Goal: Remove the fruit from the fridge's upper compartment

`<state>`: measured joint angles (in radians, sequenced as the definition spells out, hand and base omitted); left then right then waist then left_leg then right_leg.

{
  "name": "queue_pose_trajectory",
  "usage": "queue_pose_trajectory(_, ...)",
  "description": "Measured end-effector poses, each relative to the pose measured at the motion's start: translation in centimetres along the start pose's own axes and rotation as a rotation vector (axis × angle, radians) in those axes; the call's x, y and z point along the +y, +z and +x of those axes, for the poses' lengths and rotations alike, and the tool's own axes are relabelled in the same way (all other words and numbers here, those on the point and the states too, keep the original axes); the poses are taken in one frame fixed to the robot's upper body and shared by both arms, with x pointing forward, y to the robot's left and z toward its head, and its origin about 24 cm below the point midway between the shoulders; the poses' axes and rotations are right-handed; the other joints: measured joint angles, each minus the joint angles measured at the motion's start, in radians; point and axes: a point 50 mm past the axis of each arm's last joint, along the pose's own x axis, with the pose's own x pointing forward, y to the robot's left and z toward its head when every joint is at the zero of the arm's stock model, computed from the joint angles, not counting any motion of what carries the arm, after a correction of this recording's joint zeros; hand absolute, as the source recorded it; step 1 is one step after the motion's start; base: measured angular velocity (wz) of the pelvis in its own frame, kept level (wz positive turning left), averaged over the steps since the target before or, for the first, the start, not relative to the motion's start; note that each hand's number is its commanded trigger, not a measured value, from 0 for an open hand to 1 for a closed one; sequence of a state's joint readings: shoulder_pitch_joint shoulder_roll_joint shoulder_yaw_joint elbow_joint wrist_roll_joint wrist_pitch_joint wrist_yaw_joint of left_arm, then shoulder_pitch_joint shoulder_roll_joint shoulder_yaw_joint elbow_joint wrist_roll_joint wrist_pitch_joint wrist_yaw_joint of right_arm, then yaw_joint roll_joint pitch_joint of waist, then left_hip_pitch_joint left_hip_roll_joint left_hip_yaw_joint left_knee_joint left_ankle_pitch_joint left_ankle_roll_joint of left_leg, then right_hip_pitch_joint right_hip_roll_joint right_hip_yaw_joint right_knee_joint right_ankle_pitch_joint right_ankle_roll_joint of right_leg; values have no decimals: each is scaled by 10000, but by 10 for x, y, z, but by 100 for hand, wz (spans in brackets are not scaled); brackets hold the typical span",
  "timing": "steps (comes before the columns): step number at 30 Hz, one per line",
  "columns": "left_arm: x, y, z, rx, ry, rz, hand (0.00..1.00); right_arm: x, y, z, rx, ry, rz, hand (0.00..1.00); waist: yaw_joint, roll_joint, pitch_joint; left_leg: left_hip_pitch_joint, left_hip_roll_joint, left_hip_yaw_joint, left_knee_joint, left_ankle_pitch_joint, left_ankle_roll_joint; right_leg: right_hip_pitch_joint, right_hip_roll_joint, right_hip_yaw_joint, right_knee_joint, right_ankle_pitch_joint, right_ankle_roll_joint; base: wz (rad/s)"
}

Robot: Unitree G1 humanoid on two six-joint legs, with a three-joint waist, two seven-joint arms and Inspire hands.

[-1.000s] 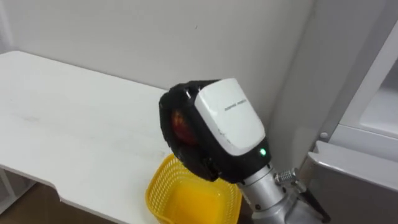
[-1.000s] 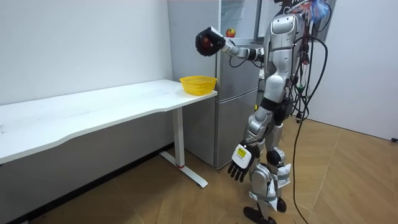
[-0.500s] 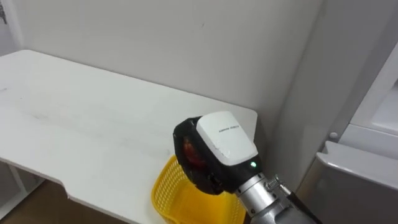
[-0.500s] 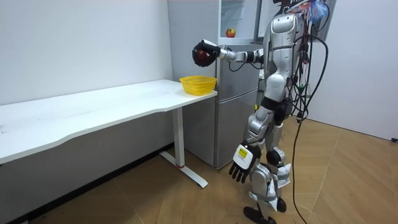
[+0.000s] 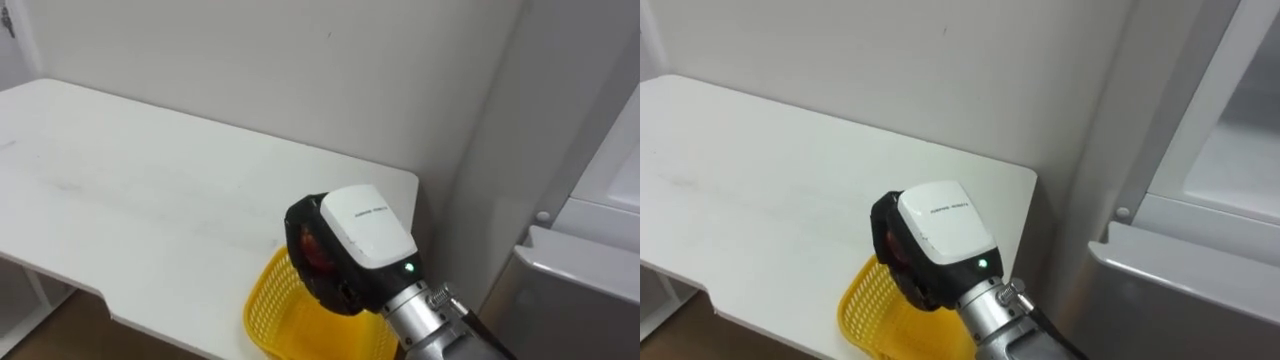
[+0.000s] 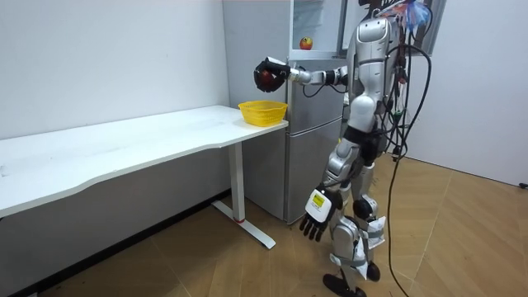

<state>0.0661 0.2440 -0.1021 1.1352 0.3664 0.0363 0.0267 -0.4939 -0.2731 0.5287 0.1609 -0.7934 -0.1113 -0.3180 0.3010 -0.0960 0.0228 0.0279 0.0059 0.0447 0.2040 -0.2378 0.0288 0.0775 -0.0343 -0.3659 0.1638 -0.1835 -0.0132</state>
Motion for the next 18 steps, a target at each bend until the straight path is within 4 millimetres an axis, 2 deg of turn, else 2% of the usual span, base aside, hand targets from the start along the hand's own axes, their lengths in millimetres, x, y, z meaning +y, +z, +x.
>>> queue_pose_trajectory(4, 1, 3, 0, -80, 137, -9, 0, 5, -5, -3, 235, 197, 56, 100, -76, 32, -35, 14, -29, -1, -11, 0, 0, 79, -3, -17, -138, 2, 2, 1)
queue_pose_trajectory(13, -1, 5, 1, -135, 76, -29, 0, 8, -8, -5, 414, 386, 26, 100, -242, 77, -45, 117, -26, -105, -75, 0, 0, 94, 16, 67, -122, 1, 2, -2)
queue_pose_trajectory(14, -2, 6, 1, -138, 67, -32, 0, 9, -8, -6, 429, 407, 34, 77, -243, 76, -45, 131, -29, -138, -80, 0, 0, 96, 16, 67, -120, 2, 2, 0)
queue_pose_trajectory(15, -2, 6, 1, -145, 54, -38, 0, 10, -8, -7, 453, 466, 48, 60, -243, 77, -45, 157, -31, -188, -100, 0, 0, 96, 17, 67, -118, 2, 2, 0)
queue_pose_trajectory(16, -2, 6, 1, -151, 51, -40, 0, 10, -8, -7, 456, 523, 50, 35, -242, 74, -46, 160, -32, -190, -114, 0, 0, 106, 18, 67, -117, 2, 2, 0)
queue_pose_trajectory(17, -2, 6, 1, -153, 50, -40, 0, 10, -8, -7, 455, 530, 50, 25, -242, 74, -47, 167, -31, -198, -133, 0, 0, 114, 19, 67, -113, 2, 2, 0)
queue_pose_trajectory(18, -3, 6, 1, -155, 41, -37, 0, 10, -8, -7, 466, 544, 47, 0, -240, 77, -45, 198, -24, -249, -170, 0, 0, 95, 27, 66, -71, 2, 2, -4)
